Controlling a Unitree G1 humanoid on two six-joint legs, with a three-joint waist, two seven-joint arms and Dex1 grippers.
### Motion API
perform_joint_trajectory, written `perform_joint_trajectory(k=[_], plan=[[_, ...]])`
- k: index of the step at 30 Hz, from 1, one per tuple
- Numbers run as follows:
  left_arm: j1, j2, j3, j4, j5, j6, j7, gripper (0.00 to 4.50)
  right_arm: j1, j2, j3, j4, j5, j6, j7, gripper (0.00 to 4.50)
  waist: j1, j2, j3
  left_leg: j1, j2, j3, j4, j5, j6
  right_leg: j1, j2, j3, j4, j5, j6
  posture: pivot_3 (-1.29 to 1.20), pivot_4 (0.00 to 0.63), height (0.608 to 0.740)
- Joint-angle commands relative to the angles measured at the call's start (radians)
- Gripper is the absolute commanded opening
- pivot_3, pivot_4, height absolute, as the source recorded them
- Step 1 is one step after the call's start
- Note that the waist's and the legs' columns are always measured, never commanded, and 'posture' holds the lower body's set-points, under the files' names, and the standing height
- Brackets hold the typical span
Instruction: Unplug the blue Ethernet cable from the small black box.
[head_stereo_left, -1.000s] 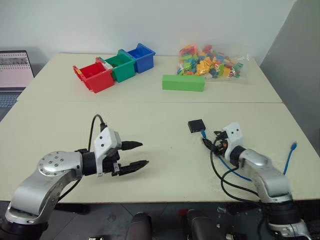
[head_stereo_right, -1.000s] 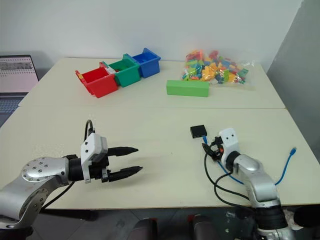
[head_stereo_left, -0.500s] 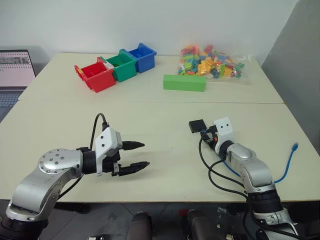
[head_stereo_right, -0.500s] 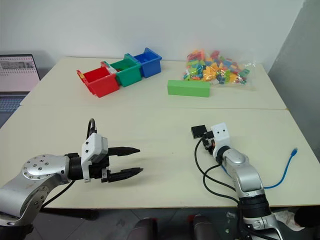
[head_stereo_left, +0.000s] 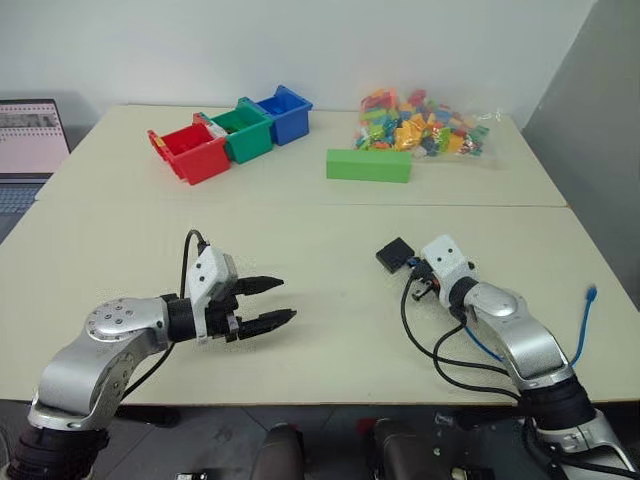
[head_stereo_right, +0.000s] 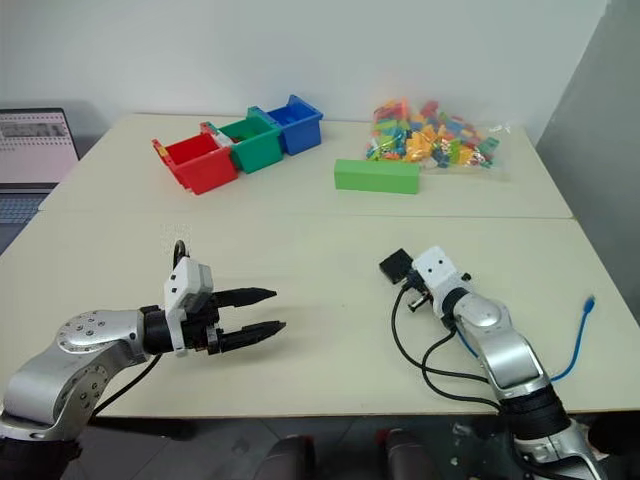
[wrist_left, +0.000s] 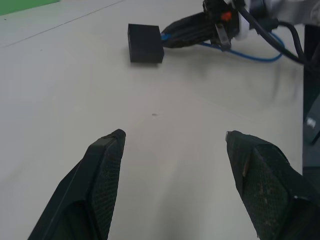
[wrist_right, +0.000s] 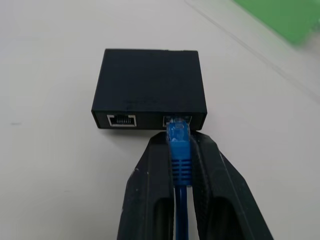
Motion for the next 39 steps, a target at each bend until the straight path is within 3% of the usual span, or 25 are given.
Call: perform_joint_trajectory(k=[1,9,20,33,39], plan=[[-0.066,0.016,0.037,0.033,-0.138,0.129,-0.045,3.44,-0.089,-0.081,0.088,-0.019,-0.048,-0.375,0.203,0.17,-0.006,0.001,0.001,0.0,0.0,0.0,0.0,0.0,0.0,0.0,0.0,0.0,0.0,0.0,0.0,0.0,0.15,0.74],[-0.145,0.018,0.025,0.063,-0.26,0.284,-0.063,3.44,-0.245,-0.017,0.111,0.069,-0.037,-0.651,0.304,0.17,-0.011,0.0,0.001,0.0,0.0,-0.001,0.001,0.0,0.0,0.001,0.0,-0.001,0.001,0.0,0.0,0.0,0.15,0.74],[-0.168,-0.05,0.062,0.064,-0.336,0.348,0.034,3.44,-0.29,0.041,0.096,0.085,-0.032,-0.725,0.333,0.17,-0.004,0.0,0.001,0.0,-0.001,-0.002,0.001,0.0,0.0,0.001,-0.001,-0.001,0.001,0.003,-0.005,0.0,0.15,0.74],[-0.166,-0.041,0.04,0.038,-0.341,0.349,0.022,0.9,-0.272,0.049,0.088,0.037,-0.047,-0.716,0.318,0.17,-0.002,0.0,0.001,0.0,-0.001,-0.002,0.001,0.0,0.0,0.001,-0.001,-0.001,0.001,0.003,-0.005,0.0,0.15,0.74],[-0.144,-0.022,0.02,0.026,-0.312,0.327,-0.009,0.79,-0.244,0.039,0.098,-0.006,-0.033,-0.701,0.347,0.17,-0.001,0.0,0.001,0.0,-0.001,-0.002,0.001,0.0,0.0,0.001,-0.001,-0.001,0.001,0.003,-0.005,0.0,0.15,0.74]])
